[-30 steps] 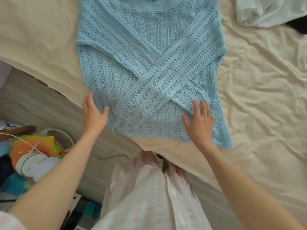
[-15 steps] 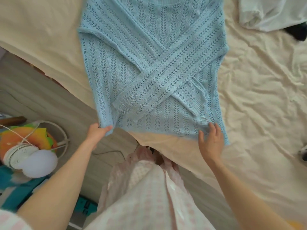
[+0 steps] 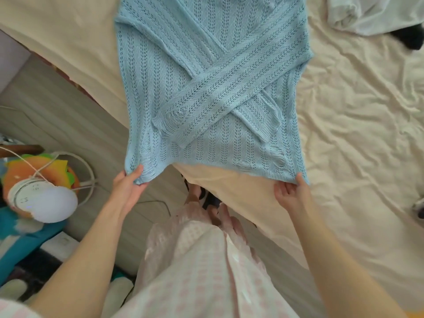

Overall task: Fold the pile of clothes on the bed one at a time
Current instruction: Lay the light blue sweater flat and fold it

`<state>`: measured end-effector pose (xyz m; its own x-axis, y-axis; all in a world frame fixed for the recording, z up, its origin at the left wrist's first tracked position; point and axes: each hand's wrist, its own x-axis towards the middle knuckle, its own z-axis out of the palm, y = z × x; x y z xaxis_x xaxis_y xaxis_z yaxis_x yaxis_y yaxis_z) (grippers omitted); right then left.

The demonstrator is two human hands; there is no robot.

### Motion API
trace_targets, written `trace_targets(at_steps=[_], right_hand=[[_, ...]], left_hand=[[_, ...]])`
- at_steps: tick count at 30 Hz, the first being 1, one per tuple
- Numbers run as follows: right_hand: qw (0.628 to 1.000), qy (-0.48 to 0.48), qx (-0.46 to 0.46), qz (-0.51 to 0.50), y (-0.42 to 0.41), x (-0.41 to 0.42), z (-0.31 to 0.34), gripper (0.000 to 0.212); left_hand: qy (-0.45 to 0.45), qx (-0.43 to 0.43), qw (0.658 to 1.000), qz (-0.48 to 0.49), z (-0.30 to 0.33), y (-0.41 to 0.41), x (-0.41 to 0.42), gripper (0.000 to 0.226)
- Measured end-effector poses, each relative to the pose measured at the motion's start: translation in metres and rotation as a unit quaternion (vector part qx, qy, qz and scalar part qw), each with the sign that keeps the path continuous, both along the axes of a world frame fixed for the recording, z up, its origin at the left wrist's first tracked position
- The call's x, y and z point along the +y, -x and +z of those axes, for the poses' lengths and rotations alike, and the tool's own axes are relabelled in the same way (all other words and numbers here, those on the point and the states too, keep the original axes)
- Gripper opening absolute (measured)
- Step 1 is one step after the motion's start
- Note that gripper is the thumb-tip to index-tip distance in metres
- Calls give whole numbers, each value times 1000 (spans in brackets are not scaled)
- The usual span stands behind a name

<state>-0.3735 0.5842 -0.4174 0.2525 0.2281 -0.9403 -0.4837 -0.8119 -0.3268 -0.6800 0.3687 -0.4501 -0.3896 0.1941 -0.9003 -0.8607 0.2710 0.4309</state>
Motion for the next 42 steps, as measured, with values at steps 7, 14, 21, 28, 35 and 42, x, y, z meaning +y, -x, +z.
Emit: trace_targets(at_steps=[7, 14, 21, 28, 35, 42], right_hand=[[992, -19, 68, -108, -13, 10, 18, 19], [999, -33, 11, -35, -35, -10, 63, 17], [996, -21, -90, -15, -74, -32, 119, 22], [993, -77, -80, -38, -73, -23, 153, 22], [985, -159, -71, -15, -14, 59, 161, 10], [976, -217, -35, -9, 63, 190, 156, 15]], left_hand=[[3, -13, 992, 129, 18, 1, -13, 18], [31, 62, 990, 121, 76, -24, -21, 18], [78, 58, 983, 154, 138, -58, -47, 38], [31, 58, 981, 184, 170, -56, -29, 26], [-35, 135, 975, 173, 190, 5, 60, 12], [-81, 148, 972, 165, 169, 96, 190, 10]])
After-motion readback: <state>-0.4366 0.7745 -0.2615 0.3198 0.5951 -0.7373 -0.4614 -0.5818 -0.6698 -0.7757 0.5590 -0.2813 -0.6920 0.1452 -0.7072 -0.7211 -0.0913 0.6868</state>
